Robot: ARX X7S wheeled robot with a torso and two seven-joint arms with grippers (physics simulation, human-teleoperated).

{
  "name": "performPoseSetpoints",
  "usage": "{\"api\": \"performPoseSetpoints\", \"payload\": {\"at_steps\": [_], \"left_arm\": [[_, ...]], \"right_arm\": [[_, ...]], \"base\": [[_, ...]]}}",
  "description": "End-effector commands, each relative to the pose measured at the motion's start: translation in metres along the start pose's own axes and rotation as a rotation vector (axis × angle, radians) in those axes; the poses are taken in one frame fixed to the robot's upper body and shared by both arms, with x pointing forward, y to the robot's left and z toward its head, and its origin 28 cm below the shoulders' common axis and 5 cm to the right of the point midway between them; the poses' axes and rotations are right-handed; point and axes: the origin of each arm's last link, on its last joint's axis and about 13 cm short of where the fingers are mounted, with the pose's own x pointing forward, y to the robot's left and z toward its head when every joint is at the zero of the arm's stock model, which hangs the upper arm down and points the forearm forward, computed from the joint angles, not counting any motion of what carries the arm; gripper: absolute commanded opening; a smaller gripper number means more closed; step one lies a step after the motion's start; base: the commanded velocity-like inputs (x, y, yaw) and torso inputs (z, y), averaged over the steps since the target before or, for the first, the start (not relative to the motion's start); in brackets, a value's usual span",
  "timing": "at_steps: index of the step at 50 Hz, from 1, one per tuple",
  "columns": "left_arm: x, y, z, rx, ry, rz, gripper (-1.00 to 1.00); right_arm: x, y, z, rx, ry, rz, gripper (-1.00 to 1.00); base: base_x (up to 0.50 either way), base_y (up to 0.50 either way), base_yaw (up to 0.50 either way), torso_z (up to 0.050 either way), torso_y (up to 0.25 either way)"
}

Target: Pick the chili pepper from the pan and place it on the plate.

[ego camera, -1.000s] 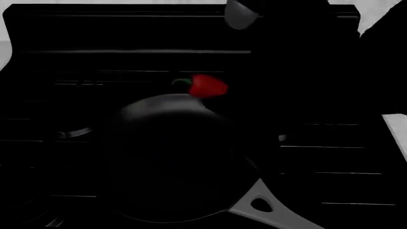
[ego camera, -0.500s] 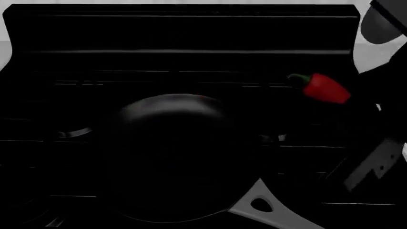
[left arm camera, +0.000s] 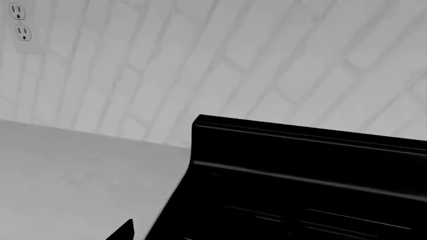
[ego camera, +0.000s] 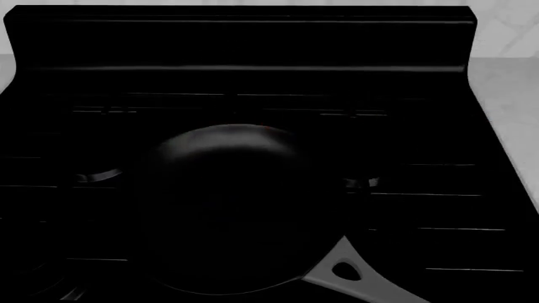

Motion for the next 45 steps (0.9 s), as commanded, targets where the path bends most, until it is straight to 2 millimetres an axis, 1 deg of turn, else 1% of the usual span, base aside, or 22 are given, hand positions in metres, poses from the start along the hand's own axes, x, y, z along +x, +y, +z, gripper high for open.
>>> {"api": "performPoseSetpoints", "payload": {"at_steps": [1,9,19,25,27,30,39,45], "left_arm": [[0.006,-0.002,-0.004,-0.023,-0.003,-0.012,1.0],[0.008,-0.001,-0.009,-0.028,0.009,-0.005,1.0],[0.012,-0.002,-0.013,-0.025,0.017,-0.005,1.0],[0.013,-0.003,-0.014,-0.021,0.023,-0.001,1.0],[0.014,-0.004,-0.015,-0.021,0.024,-0.001,1.0],[0.014,-0.004,-0.016,-0.021,0.029,0.002,1.0],[0.015,-0.004,-0.018,-0.015,0.033,0.007,1.0],[0.018,-0.004,-0.02,-0.015,0.039,0.014,1.0]], "right_arm": [[-0.002,-0.017,-0.011,0.107,0.025,-0.176,-1.0],[0.007,-0.025,-0.005,0.156,0.038,-0.283,-1.0],[0.02,-0.035,-0.004,0.238,0.045,-0.403,-1.0],[0.029,-0.04,-0.006,0.254,0.052,-0.446,-1.0],[0.033,-0.043,-0.006,0.294,0.052,-0.486,-1.0],[0.039,-0.044,-0.008,0.293,0.064,-0.501,-1.0],[0.056,-0.053,-0.016,0.393,0.094,-0.583,-1.0],[0.064,-0.056,-0.02,0.436,0.113,-0.618,-1.0]], "base": [[0.0,0.0,0.0,0.0,0.0],[0.0,0.0,0.0,0.0,0.0],[0.0,0.0,0.0,0.0,0.0],[0.0,0.0,0.0,0.0,0.0],[0.0,0.0,0.0,0.0,0.0],[0.0,0.0,0.0,0.0,0.0],[0.0,0.0,0.0,0.0,0.0],[0.0,0.0,0.0,0.0,0.0]]}}
